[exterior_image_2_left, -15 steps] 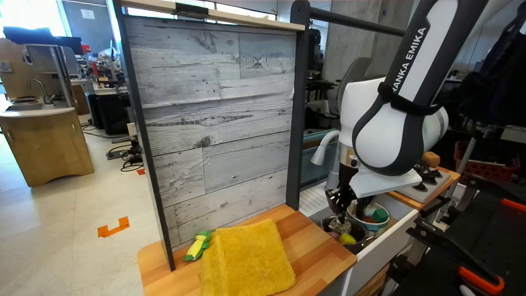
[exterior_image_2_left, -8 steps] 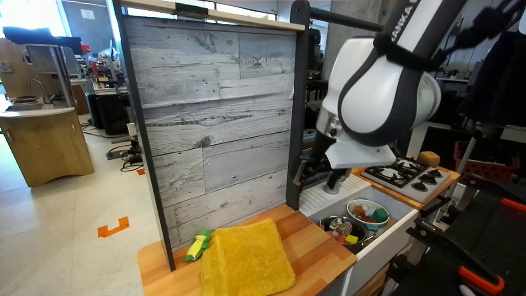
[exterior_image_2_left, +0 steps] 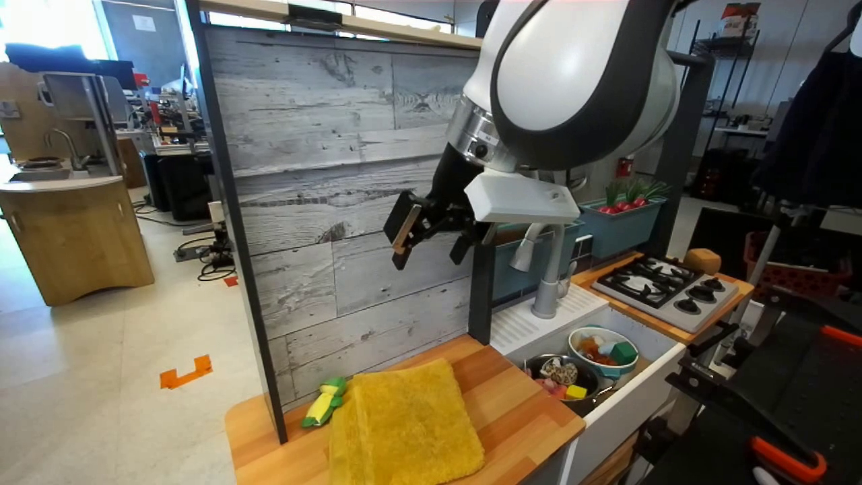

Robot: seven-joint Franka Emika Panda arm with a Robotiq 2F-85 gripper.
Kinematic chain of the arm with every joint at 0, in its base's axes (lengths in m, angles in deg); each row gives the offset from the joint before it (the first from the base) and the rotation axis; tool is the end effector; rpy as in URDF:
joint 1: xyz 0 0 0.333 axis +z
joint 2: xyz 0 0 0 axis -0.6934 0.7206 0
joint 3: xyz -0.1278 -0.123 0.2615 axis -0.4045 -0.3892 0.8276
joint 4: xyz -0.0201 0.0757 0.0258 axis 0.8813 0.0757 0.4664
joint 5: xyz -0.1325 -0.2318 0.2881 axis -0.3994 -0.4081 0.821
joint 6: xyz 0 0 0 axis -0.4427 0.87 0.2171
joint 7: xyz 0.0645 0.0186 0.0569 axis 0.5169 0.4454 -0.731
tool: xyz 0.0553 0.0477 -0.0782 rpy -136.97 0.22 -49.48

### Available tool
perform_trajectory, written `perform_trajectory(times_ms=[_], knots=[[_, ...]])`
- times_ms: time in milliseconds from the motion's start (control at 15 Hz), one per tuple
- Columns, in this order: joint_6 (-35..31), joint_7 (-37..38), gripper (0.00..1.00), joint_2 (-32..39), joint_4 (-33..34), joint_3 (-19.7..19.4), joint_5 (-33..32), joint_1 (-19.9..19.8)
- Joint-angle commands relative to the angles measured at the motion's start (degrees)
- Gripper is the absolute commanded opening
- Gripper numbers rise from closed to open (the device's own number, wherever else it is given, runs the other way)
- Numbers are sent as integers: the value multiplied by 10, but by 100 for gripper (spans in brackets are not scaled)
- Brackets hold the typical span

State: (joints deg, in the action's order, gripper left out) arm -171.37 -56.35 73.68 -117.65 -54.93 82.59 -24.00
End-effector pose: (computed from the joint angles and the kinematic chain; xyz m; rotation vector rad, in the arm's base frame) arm 0.5815 0.2153 0.1451 -2.9236 0.0052 -0.5767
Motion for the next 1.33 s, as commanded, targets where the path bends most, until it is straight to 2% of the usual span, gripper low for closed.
perform_trajectory(times_ms=[0, 200, 400, 667, 933, 1067, 1133, 1267], knots=[[-16, 2, 100, 6, -2, -21, 10, 16], [-76, -6, 100, 58, 14, -20, 6, 33], [-131, -13, 100, 127, 60, -32, 22, 79], [-131, -22, 100, 206, 159, -58, 47, 137], [-94, -15, 85, 268, 247, -100, 75, 172], [-82, -7, 73, 293, 279, -114, 83, 181], [-74, -2, 61, 304, 294, -120, 87, 184], [-52, 9, 57, 316, 314, -119, 94, 186]])
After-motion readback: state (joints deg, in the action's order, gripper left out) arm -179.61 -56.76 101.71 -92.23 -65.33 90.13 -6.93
